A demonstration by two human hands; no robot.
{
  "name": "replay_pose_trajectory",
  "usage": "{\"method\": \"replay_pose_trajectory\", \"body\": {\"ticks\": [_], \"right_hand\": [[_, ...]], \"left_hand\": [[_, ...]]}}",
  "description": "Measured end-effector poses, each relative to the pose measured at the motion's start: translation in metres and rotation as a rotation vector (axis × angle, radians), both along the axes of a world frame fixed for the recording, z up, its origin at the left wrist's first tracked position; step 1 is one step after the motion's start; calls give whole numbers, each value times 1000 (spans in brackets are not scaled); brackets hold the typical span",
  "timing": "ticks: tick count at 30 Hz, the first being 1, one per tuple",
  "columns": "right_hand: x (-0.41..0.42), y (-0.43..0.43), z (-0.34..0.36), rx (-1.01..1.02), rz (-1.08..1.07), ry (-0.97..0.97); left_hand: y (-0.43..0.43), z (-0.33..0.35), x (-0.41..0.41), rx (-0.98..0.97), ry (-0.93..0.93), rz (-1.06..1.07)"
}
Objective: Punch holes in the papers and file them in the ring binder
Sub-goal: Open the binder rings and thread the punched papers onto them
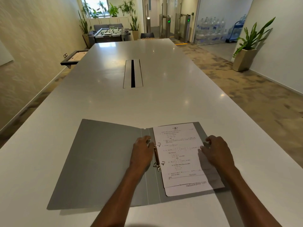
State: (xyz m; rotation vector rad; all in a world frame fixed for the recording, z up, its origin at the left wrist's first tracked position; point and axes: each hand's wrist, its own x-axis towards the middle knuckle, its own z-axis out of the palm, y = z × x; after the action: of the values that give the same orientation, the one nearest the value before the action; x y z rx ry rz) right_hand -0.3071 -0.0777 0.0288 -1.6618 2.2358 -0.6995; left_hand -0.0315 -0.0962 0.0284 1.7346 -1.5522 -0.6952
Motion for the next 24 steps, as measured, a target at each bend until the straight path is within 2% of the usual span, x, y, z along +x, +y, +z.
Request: {"method": "replay_pose_trajectory", "body": {"ticks": [3, 6, 10, 18, 24], "right_hand": [[28, -9, 10, -117, 64, -102], [67, -18, 14, -115, 202, -241], [109, -22, 1, -117, 352, -293], [140, -23, -18, -263, 284, -351], [143, -13, -30, -338, 208, -571]], "left_hand": [[-2, -3, 0, -4, 28, 31], [-1, -5, 0, 6, 52, 68], [5, -8, 2, -9, 60, 98], [6, -20, 5, -81, 133, 126], [9, -29, -1, -119, 133, 133]]}}
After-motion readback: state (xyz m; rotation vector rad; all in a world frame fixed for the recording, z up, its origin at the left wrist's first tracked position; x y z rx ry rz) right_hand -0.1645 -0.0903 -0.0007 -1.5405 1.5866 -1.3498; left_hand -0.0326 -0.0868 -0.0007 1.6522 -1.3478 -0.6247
